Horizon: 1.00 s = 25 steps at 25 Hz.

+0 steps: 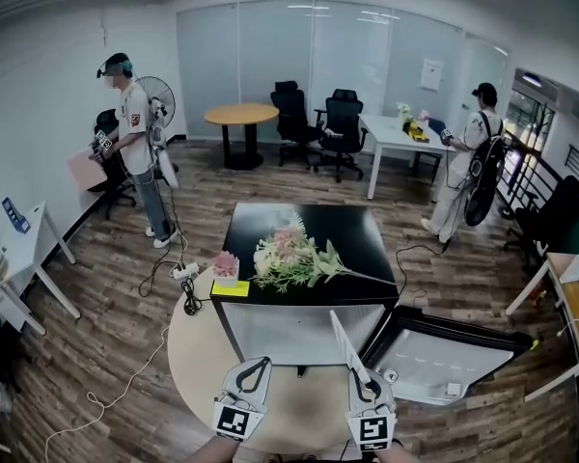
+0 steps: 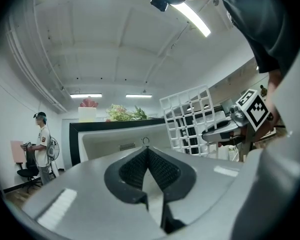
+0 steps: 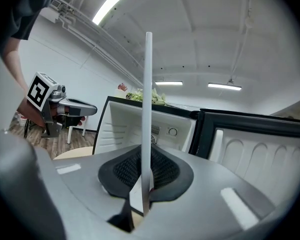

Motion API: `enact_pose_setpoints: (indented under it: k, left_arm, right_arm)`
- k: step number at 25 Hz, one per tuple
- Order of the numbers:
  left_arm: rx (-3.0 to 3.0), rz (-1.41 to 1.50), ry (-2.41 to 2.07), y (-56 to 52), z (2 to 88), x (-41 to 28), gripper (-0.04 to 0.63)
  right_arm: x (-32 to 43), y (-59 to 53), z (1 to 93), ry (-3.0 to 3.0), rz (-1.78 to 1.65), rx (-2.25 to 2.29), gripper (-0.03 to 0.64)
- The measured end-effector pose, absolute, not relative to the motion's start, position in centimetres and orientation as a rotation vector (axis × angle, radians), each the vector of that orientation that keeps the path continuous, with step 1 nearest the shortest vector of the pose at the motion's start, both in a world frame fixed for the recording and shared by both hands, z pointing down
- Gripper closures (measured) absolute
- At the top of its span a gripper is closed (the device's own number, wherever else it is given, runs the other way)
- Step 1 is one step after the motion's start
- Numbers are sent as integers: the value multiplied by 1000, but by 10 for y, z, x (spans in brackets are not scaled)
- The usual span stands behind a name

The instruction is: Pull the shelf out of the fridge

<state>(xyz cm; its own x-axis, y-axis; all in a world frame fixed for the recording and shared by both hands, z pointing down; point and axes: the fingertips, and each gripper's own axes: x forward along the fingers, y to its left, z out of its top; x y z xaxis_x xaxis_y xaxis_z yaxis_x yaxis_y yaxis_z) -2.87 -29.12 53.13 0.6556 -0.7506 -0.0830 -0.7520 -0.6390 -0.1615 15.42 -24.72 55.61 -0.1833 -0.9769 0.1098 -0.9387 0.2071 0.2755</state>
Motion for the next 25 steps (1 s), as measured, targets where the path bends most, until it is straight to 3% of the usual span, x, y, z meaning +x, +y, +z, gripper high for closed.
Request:
enact_pose_setpoints:
  k: [25]
  left_arm:
    - [-2668,-16,1232,-296,542,-28,597]
  right_arm:
    - [162,-245,542,-2222,-267,1877,581]
